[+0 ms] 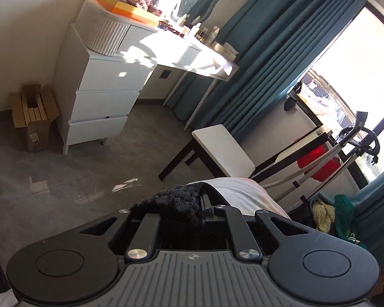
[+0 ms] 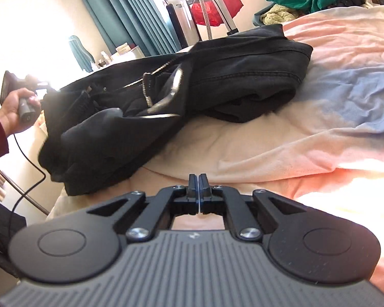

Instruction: Fold clothes

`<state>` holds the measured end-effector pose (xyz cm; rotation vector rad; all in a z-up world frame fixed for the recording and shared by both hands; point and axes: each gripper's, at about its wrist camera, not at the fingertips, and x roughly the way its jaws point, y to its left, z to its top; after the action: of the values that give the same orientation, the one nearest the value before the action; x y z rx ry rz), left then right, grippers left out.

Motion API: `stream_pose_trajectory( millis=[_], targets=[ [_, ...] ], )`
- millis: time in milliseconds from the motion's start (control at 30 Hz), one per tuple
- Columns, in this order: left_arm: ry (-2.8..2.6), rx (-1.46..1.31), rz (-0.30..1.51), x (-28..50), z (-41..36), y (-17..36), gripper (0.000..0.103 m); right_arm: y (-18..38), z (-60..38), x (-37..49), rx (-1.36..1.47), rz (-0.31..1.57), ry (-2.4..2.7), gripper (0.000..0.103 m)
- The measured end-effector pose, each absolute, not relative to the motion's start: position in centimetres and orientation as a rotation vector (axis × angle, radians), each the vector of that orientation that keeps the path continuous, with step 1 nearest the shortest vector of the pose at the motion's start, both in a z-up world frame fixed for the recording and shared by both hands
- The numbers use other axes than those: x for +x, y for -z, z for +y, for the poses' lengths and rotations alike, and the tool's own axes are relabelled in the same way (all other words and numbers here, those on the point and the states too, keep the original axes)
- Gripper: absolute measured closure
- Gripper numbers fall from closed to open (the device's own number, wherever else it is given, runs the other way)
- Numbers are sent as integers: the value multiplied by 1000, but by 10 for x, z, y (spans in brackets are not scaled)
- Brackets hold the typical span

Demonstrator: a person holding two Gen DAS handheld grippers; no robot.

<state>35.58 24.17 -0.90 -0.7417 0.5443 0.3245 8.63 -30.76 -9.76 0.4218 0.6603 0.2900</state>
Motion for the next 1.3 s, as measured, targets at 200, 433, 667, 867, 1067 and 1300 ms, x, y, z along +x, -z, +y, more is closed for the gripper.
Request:
stream_pose_trajectory(
  millis=[200,433,667,867,1067,1300],
  targets=[
    [-293,-758,562,318,247,25,43,106,-313,101,454,681,-278,97],
    [-196,-697,597,249,240,0,11,91,-314,91,437,637,-270,97],
    [-148,-799,657,141,194,11,2,67,-321,65,426,582,-237,96],
    [8,-1037,733,93,130,73,2,58,-328,54,406,557,-205,96],
    [45,-1256,769,98,93,110,4,55,-332,51,372,537,-182,96],
    [-223,-1257,767,122,64,106,23,59,-340,61,366,519,-143,95]
  ],
)
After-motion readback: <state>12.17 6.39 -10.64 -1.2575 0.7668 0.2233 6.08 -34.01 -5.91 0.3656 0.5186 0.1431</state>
